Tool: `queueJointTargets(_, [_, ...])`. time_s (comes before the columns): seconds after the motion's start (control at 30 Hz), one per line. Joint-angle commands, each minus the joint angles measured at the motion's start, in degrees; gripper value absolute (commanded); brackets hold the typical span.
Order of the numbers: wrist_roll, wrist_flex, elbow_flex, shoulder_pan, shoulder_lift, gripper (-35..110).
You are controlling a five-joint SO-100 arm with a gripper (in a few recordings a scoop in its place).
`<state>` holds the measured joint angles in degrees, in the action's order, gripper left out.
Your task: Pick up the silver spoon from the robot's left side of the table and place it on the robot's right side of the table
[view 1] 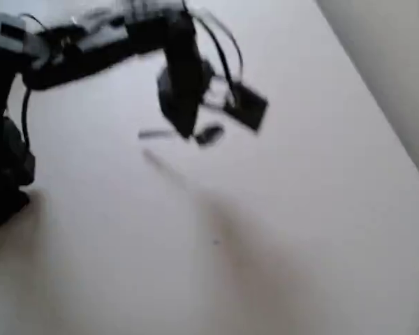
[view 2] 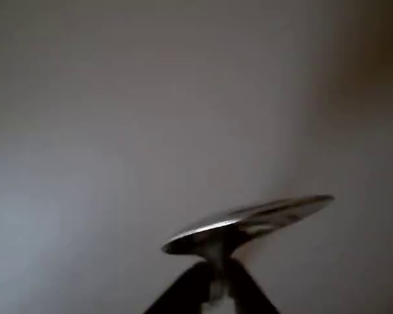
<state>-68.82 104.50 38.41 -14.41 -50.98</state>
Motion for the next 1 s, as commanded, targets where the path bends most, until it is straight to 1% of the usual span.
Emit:
queueJointTargets(0.0, [-12.6,-1.1,-1.1,-9.1,1.1,-2])
queueJointTargets(0.07, [-17.1,-3.5,-1.3,-12.1,2.4,-2])
queueJointTargets(0.2, [-23.4,-12.7,-1.7,-17.7,4.0,-2])
queueJointTargets(0.27, [-27.0,-13.9,-3.7,-20.0,6.3,-2])
queueJointTargets(0.4, [-32.1,-12.7,-11.2,-23.1,13.3,-2])
queueJointTargets(0.47, [-37.2,-12.2,-11.2,-24.4,15.7,-2])
queueJointTargets(0.53, [-39.9,-12.3,-11.4,-25.3,18.2,-2])
queueJointTargets(0.67, [-40.3,-9.7,-18.1,-25.8,23.9,-2])
queueJointTargets(0.73, [-42.7,-4.9,-22.9,-25.8,27.2,-2])
queueJointTargets(0.8, [-43.3,1.5,-31.6,-25.0,32.1,-2])
queueJointTargets(0.97, [-42.1,1.5,-31.8,-24.8,32.3,-2])
